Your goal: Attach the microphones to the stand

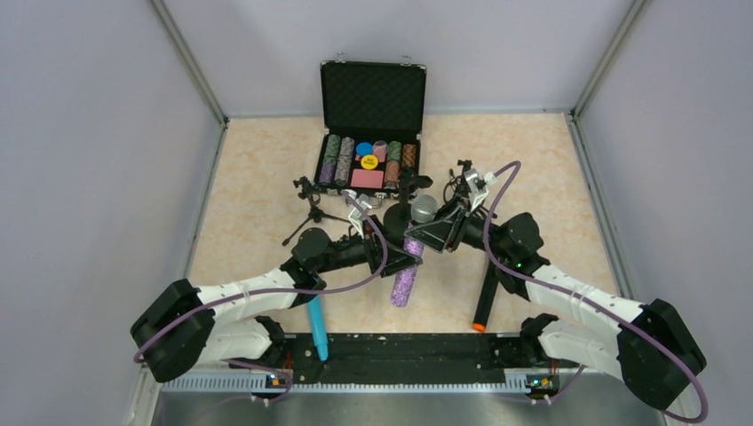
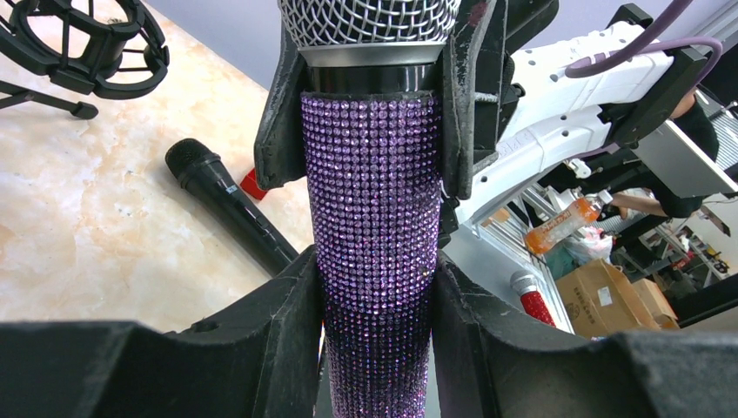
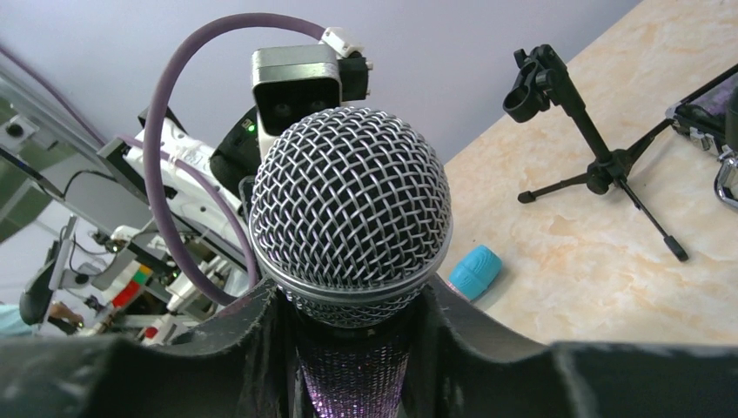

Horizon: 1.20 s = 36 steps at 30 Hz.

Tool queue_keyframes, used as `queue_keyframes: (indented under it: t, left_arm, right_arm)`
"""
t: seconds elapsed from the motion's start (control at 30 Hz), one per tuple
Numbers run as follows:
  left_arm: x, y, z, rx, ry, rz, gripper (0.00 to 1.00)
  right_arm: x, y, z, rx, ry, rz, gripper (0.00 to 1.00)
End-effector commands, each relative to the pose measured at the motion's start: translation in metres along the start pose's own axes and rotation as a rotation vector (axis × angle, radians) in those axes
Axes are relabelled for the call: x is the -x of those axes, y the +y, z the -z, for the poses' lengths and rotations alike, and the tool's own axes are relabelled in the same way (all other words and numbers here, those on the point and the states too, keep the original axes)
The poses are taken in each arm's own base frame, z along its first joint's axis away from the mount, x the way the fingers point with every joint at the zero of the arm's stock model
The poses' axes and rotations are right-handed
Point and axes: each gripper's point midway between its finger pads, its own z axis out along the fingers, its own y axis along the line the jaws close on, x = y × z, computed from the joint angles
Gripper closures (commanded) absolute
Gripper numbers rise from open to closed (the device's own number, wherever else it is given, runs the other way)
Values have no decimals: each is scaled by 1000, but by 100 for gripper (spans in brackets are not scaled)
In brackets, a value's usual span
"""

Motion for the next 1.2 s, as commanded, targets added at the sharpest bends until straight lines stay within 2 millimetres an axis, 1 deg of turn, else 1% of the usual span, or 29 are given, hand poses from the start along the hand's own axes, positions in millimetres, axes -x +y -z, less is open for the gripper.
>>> queue_keyframes:
  t: [0.0,0.03,0.07,0.17,0.2,0.23,0.27,0.37,0.43,0.53,0.57,0.73,0.87,1.0,1.03,1.07,1.17]
  left_arm:
    - [17,-7,3,-21,-83,-48,94]
    - [16,-7,3,-19,-81,-48,88]
    - [15,-6,3,-18,-79,-47,78]
    - [12,-2,2,-8,-70,-39,43]
    - [12,-1,2,-4,-72,-38,34]
    - [12,0,2,0,-75,-38,27]
    - [13,1,1,4,-80,-38,22]
    - [18,3,2,10,-117,-41,12]
    - [23,3,3,10,-140,-39,8]
    - [30,3,3,-6,-163,-35,6]
    - [35,4,5,-10,-180,-32,6]
    - [48,12,14,16,-222,-35,5]
    - [53,21,22,75,-227,-47,4]
    - [56,34,28,183,-189,-112,3]
    - [57,39,31,224,-176,-133,2]
    - [52,49,34,285,-140,-141,1]
    - [55,63,45,410,-82,-220,1]
  right_arm:
    - [16,25,-4,89,-49,48,100]
    - [15,24,-4,86,-48,47,100]
    - [15,24,-4,83,-48,48,100]
    - [13,19,-3,62,-45,53,100]
    - [12,17,-2,49,-42,53,100]
    - [11,14,-2,31,-39,53,100]
    - [10,10,-1,13,-37,56,100]
    - [8,-1,2,-48,-35,63,100]
    - [8,-12,4,-110,-39,62,100]
    - [8,-23,7,-180,-43,68,100]
    - [9,-26,10,-206,-49,74,100]
    - [14,-32,16,-263,-64,103,100]
    - [15,-34,17,-295,-41,126,100]
    - [15,-33,18,-306,-11,142,100]
    - [14,-33,18,-311,-4,141,100]
    - [14,-33,18,-312,4,141,100]
    - [12,-32,18,-308,17,140,100]
